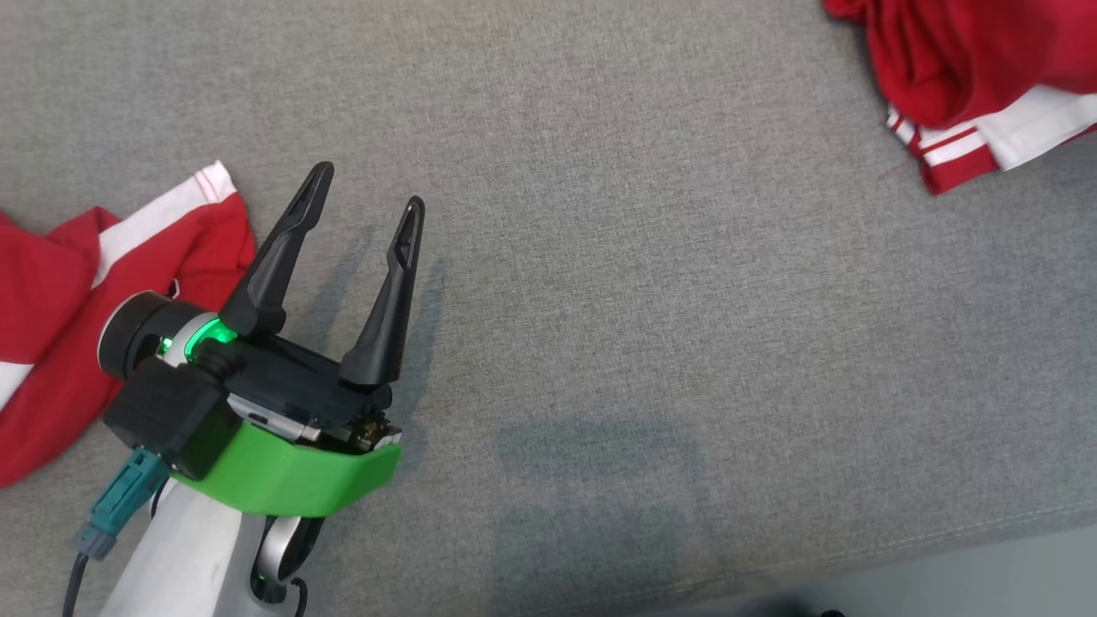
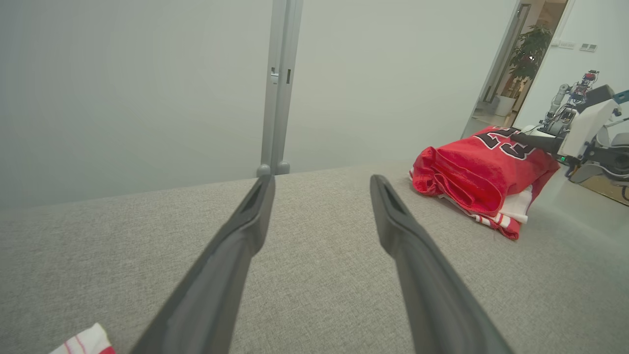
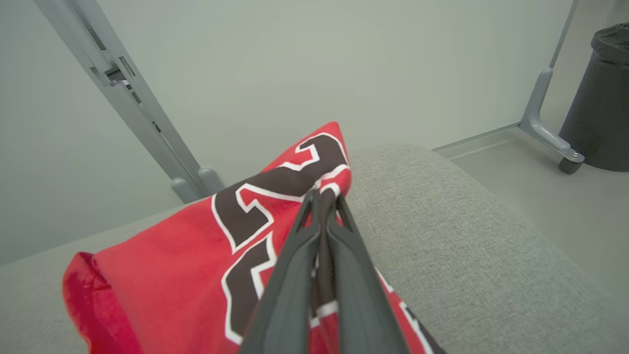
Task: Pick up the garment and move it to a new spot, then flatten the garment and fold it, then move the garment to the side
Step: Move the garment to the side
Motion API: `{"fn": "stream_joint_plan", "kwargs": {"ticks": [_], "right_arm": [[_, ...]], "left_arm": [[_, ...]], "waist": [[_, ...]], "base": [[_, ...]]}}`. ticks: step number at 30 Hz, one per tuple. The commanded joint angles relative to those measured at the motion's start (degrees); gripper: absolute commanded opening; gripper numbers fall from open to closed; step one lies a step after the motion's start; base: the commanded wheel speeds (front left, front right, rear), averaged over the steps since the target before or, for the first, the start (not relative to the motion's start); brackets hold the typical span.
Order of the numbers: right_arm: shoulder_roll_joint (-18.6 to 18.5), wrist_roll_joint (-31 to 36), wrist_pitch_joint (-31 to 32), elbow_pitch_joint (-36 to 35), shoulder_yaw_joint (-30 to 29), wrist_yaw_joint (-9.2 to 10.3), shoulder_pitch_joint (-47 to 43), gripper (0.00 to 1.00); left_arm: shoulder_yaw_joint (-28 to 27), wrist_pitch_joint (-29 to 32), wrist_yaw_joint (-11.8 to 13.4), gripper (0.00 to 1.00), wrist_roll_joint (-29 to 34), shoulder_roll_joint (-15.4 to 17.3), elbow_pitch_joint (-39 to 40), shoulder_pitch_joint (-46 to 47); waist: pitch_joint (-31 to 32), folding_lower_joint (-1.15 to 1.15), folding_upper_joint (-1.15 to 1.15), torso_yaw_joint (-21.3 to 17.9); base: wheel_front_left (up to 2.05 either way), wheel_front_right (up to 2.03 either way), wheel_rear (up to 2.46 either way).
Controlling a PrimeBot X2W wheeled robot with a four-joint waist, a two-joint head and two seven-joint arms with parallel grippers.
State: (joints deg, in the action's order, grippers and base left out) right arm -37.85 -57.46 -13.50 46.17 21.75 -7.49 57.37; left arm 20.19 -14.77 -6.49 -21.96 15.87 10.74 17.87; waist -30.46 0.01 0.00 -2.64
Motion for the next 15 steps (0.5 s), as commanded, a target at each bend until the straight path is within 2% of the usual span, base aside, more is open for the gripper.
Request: {"fn": "stream_joint_plan", "kwargs": {"ticks": [1,7,8,9,10,15], "right_arm": [[-0.96,-0.5,-0.67,0.54,-0.45,-0.01,1.35,0.0],[-2.55,0.71,-1.47,4.33,-1.82,-0.01,3.27,0.0],[-2.35,1.2,-1.54,5.13,-1.79,-0.01,3.64,0.18],[-2.05,1.6,-1.6,5.88,-1.87,-0.01,4.15,0.45],[-2.0,2.25,-1.64,6.69,-2.19,-0.01,4.6,1.0],[-1.0,7.05,-1.63,7.41,-5.56,-0.01,4.7,1.0]], "left_arm": [[-0.2,-0.11,-0.08,1.0,-0.05,0.61,0.35,0.96],[-0.15,0.04,-0.07,1.0,0.01,0.97,1.21,1.71],[-0.13,0.04,0.0,1.0,0.04,0.97,1.17,1.7],[-0.08,0.03,0.07,1.0,0.05,0.97,1.15,1.66],[-0.03,0.02,0.11,1.0,0.07,0.99,1.09,1.65],[0.08,-0.08,0.2,1.0,-0.17,0.74,0.47,1.92]], "waist": [[-2.18,-0.01,0.0,-0.77],[-3.82,-0.01,0.0,-0.45],[-3.97,-0.01,0.0,-0.4],[-4.11,-0.01,0.0,-0.36],[-4.19,-0.01,0.0,-0.33],[-3.7,-0.01,0.0,-0.03]], "base": [[0.0,0.0,0.0],[0.0,0.0,0.0],[0.0,0.0,0.0],[0.0,0.0,0.0],[0.0,0.0,0.0],[0.0,0.0,0.0]]}}
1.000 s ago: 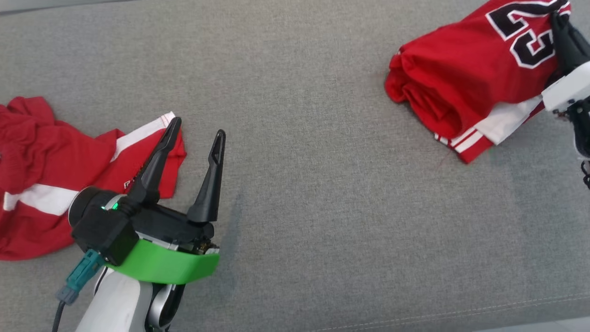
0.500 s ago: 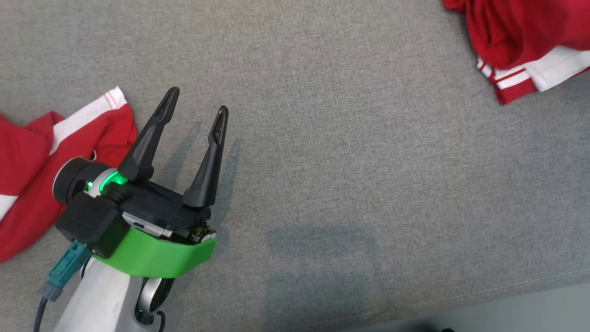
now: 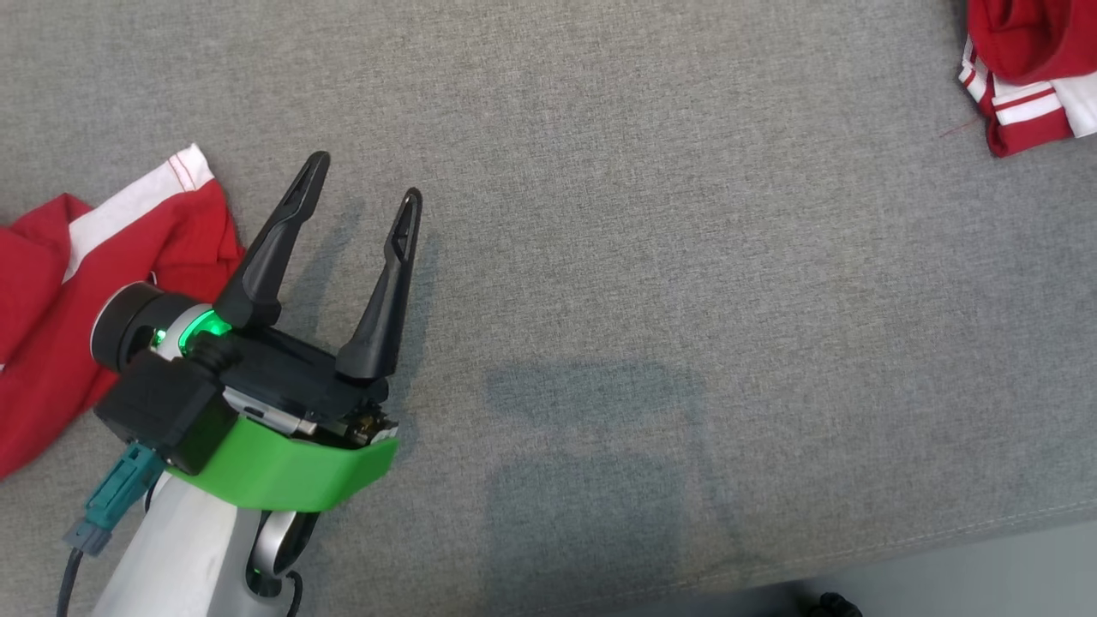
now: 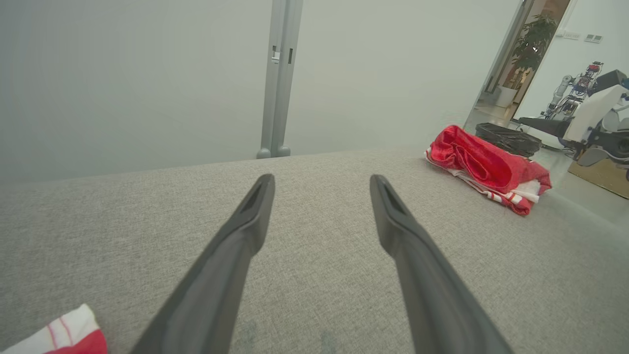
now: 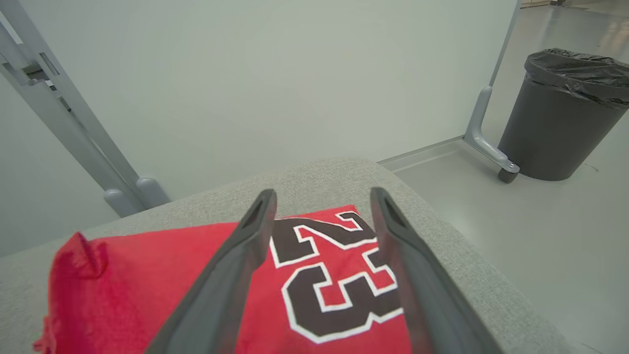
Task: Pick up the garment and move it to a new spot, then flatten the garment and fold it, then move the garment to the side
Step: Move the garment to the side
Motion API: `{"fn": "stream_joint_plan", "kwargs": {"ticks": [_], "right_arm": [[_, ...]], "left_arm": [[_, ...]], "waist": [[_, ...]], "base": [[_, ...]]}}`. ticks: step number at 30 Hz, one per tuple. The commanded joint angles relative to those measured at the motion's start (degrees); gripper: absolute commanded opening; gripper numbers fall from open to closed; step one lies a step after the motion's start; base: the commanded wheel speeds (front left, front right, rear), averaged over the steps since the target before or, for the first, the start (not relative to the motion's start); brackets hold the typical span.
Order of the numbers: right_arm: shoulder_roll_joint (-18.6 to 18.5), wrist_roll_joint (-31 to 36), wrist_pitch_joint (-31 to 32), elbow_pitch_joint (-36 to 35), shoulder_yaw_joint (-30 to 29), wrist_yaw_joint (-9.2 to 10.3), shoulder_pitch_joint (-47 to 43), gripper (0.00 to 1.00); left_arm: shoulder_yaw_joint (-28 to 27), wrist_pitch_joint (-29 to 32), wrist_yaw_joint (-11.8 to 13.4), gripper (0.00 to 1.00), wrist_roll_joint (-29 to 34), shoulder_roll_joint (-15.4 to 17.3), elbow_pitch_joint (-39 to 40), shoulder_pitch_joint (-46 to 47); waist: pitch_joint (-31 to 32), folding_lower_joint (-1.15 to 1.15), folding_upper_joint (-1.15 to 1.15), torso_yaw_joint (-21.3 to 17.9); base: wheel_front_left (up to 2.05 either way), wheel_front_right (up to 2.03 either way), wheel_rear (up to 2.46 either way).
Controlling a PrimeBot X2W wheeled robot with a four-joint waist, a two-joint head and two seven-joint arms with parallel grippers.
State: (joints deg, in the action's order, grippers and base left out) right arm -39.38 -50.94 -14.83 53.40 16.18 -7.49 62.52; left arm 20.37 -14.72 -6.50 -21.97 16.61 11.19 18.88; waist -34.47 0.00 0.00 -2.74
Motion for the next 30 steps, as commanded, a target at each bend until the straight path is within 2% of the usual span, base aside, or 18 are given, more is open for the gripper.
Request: {"fn": "stream_joint_plan", "kwargs": {"ticks": [1,5,11,19,30], "right_arm": [[0.65,1.31,-0.3,0.24,-0.49,-0.01,-0.77,1.0],[1.5,4.35,-0.31,0.12,-1.72,-0.01,-1.77,1.0],[1.78,6.91,-0.32,-3.62,-2.44,0.0,-4.45,1.0],[1.87,9.77,-0.25,-13.49,-3.22,0.0,-14.13,1.0],[6.39,11.95,-0.2,-29.0,-6.49,0.0,-32.7,1.0]], "left_arm": [[-0.09,-0.17,0.24,1.0,-0.26,-0.12,-0.2,0.88],[0.04,-0.31,0.29,1.0,-0.6,-0.56,-1.16,0.4],[-0.45,-0.5,0.5,1.0,-1.34,-1.38,-2.75,-0.88],[-3.5,-0.45,2.24,1.0,-2.99,-2.24,-6.04,-4.16],[-7.22,-0.49,4.64,1.0,-4.07,-2.99,-10.21,-11.35]], "waist": [[0.61,0.0,0.0,0.11],[2.42,0.0,0.0,0.15],[5.99,0.0,0.0,0.36],[14.24,0.0,0.0,1.0],[26.39,0.0,0.0,2.59]], "base": [[0.0,0.0,0.0],[0.0,0.0,0.0],[0.0,0.0,0.0],[0.0,0.0,0.0],[0.0,0.0,0.0]]}}
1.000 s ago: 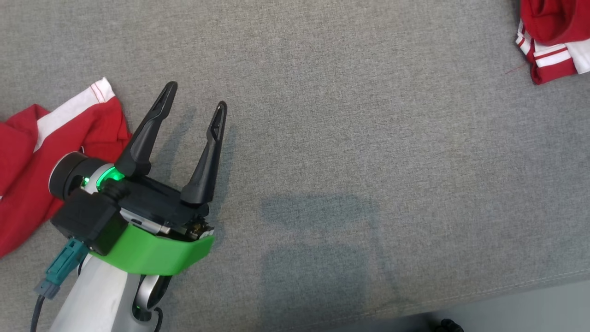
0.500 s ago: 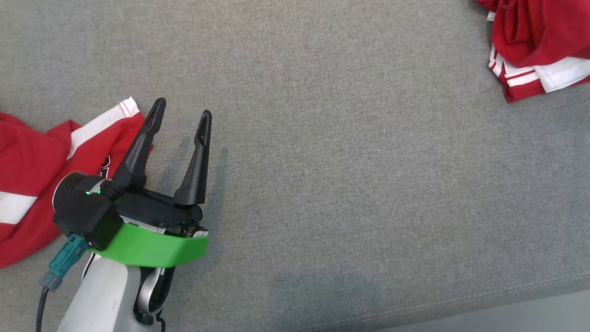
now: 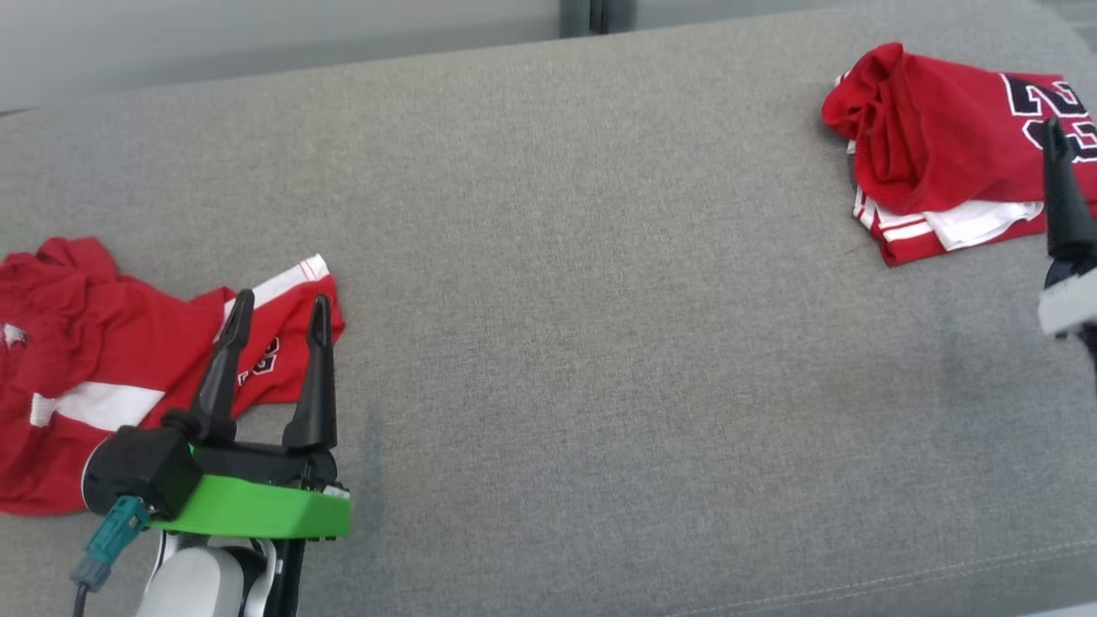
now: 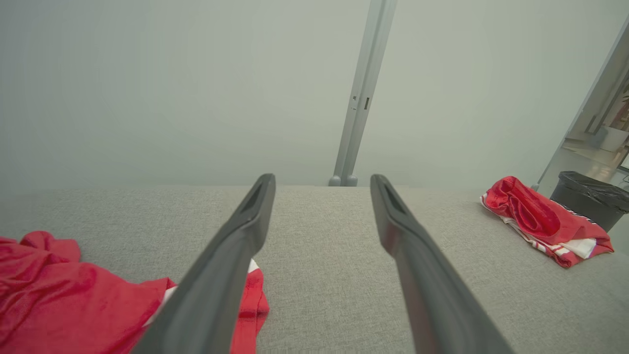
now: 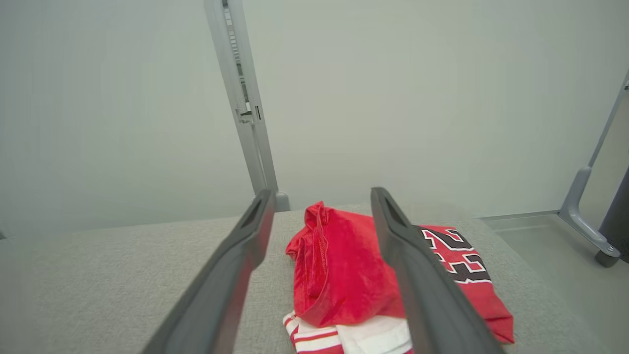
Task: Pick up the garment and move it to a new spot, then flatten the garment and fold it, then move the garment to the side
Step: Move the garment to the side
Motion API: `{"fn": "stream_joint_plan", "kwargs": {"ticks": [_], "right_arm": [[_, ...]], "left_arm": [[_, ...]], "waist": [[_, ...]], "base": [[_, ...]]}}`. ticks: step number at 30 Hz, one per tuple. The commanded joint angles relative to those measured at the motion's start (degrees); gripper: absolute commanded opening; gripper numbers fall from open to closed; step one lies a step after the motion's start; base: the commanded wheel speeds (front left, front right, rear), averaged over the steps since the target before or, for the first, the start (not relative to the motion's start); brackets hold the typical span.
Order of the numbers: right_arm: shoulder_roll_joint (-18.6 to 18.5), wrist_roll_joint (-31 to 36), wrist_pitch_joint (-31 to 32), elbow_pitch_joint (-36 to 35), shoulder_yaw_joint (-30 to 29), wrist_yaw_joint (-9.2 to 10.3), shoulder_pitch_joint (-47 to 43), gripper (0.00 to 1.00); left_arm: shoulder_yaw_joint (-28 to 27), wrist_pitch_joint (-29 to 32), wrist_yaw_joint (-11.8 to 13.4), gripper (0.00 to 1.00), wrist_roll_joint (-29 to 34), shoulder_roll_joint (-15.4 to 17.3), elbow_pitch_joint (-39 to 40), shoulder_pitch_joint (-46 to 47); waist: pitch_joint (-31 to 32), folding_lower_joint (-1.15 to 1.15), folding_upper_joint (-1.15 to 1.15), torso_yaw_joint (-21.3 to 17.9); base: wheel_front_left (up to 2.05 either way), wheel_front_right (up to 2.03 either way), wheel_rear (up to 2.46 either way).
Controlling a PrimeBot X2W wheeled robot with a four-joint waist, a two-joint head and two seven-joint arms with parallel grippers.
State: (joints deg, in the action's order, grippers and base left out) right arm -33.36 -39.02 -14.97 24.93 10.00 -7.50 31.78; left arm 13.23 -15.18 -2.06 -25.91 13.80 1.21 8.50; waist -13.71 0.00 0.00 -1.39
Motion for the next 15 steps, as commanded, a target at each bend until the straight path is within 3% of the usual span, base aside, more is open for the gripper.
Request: {"fn": "stream_joint_plan", "kwargs": {"ticks": [1,15], "right_arm": [[0.97,0.19,-0.07,-1.77,-0.81,0.01,-3.93,1.0],[11.13,7.91,-0.06,-18.02,-8.35,0.01,-28.57,1.0]], "left_arm": [[-0.15,-0.03,0.35,1.0,0.03,-0.46,-0.47,-1.55],[-1.86,-0.04,1.18,1.0,0.64,-2.94,-0.8,-8.31]], "waist": [[6.6,0.0,0.0,1.51],[14.43,0.0,0.0,4.17]], "base": [[0.0,0.0,0.0],[0.0,0.0,0.0]]}}
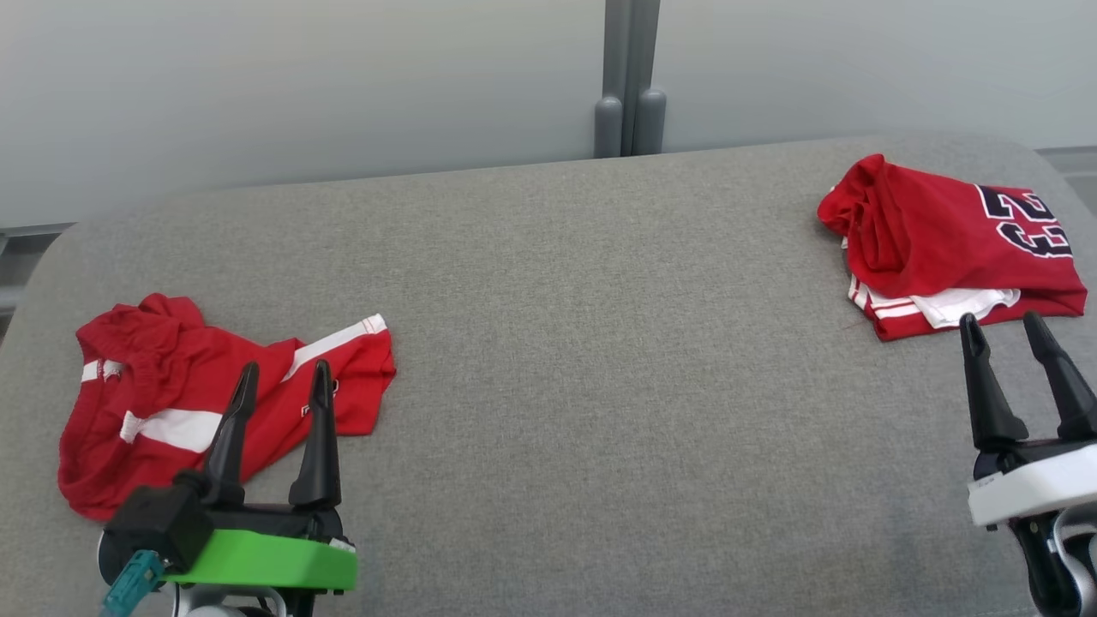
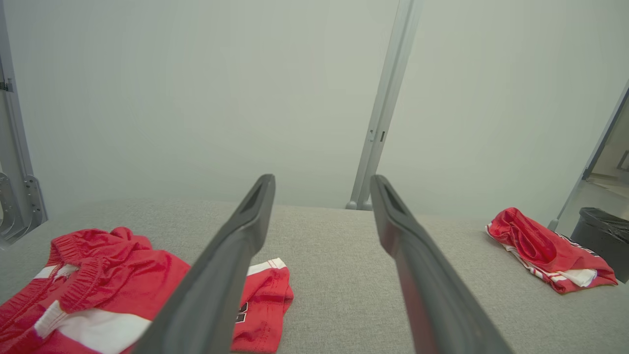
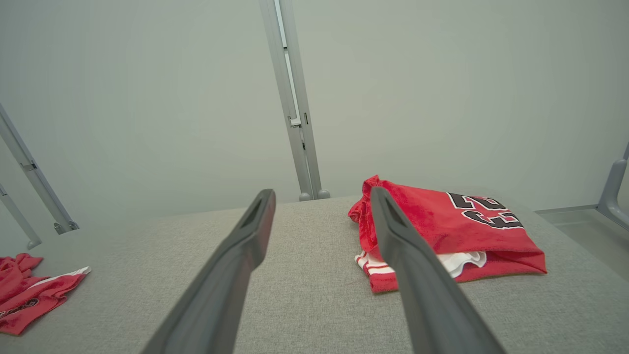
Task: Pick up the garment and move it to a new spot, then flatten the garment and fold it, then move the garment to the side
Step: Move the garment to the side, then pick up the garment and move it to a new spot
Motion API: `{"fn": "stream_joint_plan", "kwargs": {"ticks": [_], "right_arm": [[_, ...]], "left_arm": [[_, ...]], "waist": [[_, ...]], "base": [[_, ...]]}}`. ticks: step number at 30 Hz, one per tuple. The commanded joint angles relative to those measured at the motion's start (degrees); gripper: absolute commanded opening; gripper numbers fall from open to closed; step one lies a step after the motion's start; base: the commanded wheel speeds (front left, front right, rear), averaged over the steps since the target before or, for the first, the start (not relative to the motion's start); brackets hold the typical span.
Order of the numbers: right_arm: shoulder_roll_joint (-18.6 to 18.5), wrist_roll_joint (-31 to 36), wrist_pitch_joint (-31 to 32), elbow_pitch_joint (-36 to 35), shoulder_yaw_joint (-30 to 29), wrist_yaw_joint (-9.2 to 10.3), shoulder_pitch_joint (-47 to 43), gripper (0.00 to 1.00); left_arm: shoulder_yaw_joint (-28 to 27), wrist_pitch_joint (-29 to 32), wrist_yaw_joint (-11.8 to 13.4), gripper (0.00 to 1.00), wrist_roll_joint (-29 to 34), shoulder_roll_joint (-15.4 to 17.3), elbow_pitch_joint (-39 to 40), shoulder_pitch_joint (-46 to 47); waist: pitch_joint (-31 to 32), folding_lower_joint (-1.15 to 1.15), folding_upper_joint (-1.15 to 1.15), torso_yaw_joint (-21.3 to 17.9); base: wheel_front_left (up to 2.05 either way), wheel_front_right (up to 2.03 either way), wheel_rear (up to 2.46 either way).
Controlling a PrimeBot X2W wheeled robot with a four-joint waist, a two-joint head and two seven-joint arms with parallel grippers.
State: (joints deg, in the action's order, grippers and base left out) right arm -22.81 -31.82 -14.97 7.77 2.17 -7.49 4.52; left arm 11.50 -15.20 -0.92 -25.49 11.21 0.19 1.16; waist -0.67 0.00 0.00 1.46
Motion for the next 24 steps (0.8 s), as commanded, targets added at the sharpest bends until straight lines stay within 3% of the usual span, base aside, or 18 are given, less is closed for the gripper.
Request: {"fn": "stream_joint_plan", "kwargs": {"ticks": [1,14,24], "right_arm": [[1.21,1.65,-0.06,-1.58,-0.67,-0.01,-2.52,1.0],[9.5,8.36,-0.07,-6.61,-4.38,-0.01,-9.79,1.0],[10.28,9.26,-0.07,-6.36,-3.81,-0.01,-9.87,1.0]], "left_arm": [[-0.24,-0.02,-0.05,1.0,0.3,-0.48,0.27,-1.28],[-1.83,-0.02,-1.26,1.0,1.73,-2.98,-1.23,-2.79],[-2.94,-0.03,-2.39,1.0,2.68,-4.09,-2.41,-2.15]], "waist": [[1.47,0.0,0.0,1.47],[1.9,0.0,0.0,3.02],[1.82,0.0,0.0,3.56]], "base": [[0.0,0.0,0.0],[0.0,0.0,0.0],[0.0,0.0,0.0]]}}
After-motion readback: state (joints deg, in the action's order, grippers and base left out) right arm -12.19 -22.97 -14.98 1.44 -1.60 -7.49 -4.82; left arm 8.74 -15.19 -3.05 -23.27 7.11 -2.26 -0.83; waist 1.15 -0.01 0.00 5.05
